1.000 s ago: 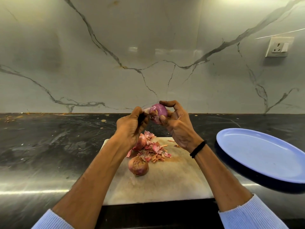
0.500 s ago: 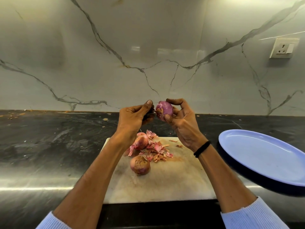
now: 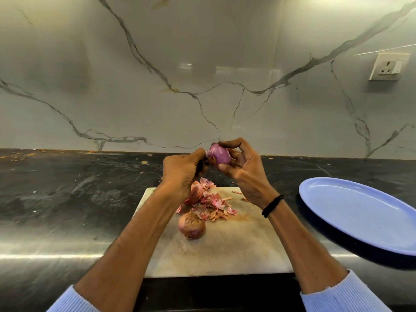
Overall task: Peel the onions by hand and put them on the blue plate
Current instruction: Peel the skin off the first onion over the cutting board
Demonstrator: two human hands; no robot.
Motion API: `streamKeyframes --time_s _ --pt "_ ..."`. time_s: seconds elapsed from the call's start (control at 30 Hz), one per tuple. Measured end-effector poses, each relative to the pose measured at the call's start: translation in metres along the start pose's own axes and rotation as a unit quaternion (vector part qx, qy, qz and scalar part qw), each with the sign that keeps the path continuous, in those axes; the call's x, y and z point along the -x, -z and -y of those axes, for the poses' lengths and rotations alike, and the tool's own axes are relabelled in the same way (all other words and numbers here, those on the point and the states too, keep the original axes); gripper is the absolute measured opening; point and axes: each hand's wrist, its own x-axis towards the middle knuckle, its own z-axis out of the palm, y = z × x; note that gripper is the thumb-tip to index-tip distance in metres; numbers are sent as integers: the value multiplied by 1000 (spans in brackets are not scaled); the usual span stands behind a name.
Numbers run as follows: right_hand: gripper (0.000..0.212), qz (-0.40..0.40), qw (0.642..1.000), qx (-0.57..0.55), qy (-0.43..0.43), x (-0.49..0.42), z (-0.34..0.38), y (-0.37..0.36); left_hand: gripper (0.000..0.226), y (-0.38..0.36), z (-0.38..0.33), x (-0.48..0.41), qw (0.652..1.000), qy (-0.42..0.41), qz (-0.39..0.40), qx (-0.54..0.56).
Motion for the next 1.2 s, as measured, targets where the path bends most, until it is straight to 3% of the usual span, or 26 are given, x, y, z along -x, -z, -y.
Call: streamKeyframes --time_s 0.1,0.27,0.37,0.43,0.5,0.6,0.7,0.83,1.0,1.1,1.2 --pt "46 -16 998 -64 -15 -1 -2 -2 16 3 0 -7 988 114 -5 103" --pt "48 -32 982 -180 -50 0 0 -10 18 7 -1 -9 993 96 -53 52" --pt "45 -70 955 -282 -66 -4 5 -7 18 14 4 -13 991 27 -103 -77" --pt "46 -99 931 -346 -57 -9 8 3 21 21 8 -22 968 -15 -125 -217" --pt "47 -111 919 -375 -59 -10 10 9 20 24 10 -26 940 -36 -113 -320" --pt "48 -118 915 -375 -86 -8 9 9 3 23 12 -25 917 -74 -72 -385" --pt "44 -116 911 -382 -100 -9 12 5 12 24 14 -25 917 -90 -52 -386" --pt "44 -116 909 -382 -118 -8 11 4 4 26 11 -26 914 -107 -55 -387" --pt "51 -120 902 -393 -135 -9 10 5 13 23 9 -24 934 -151 -48 -319" --pt "41 -126 894 -400 -161 -10 7 7 9 19 7 -20 936 -190 -50 -291" --pt "64 -157 893 -385 -174 -12 0 9 11 18 5 -17 932 -215 -51 -289"
